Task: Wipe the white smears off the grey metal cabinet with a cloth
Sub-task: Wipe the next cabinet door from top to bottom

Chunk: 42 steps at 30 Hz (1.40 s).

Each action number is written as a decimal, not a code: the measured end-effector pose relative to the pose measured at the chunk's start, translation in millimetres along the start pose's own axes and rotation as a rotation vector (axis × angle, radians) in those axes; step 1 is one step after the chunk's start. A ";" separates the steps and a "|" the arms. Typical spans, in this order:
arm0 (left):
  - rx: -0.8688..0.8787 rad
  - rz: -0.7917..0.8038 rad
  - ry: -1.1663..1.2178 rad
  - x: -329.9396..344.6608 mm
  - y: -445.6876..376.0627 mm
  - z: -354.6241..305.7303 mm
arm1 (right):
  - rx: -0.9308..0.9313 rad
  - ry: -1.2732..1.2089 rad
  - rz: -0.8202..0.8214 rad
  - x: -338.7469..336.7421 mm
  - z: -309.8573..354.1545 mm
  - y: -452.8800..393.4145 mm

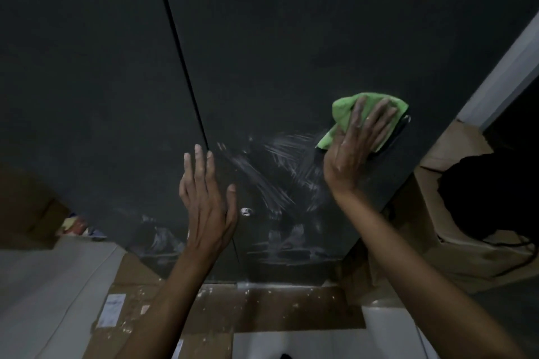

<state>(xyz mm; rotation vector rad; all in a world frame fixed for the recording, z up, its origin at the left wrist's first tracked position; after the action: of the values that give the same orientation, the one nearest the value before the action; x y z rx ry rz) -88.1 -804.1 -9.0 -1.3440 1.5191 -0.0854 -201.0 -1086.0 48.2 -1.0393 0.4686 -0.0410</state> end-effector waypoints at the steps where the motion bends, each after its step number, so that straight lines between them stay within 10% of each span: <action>1: -0.013 -0.014 0.002 -6.0 -0.2 4.0 | -0.011 -0.012 -0.014 4.8 17.7 -1.4; 18: -0.080 -0.036 0.014 -41.4 3.9 38.8 | -0.685 -0.018 0.402 92.4 177.5 104.3; 31: 0.056 0.087 0.079 8.3 3.9 -19.1 | 0.031 0.240 0.240 -1.6 -93.5 82.1; 37: 0.040 0.103 0.070 10.3 15.9 -10.6 | 0.314 -0.008 0.153 14.0 -72.2 82.5; 42: -0.005 0.122 0.067 3.5 24.3 5.4 | 0.084 -0.009 0.260 43.7 0.1 99.1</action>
<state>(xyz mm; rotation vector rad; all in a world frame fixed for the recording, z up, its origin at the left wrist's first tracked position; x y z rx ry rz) -100.0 -794.9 -29.1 -1.2603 1.6550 -0.0497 -179.9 -1045.9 -50.2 -0.8890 0.5860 0.1741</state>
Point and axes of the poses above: each hand's wrist, its own y-axis away from the middle knuckle, its own x-axis out of the palm, z = x × y, the point moved 9 cm from there along -y, towards the middle knuckle, and after that the axes turned 5 degrees about y, right-handed, at the moved point
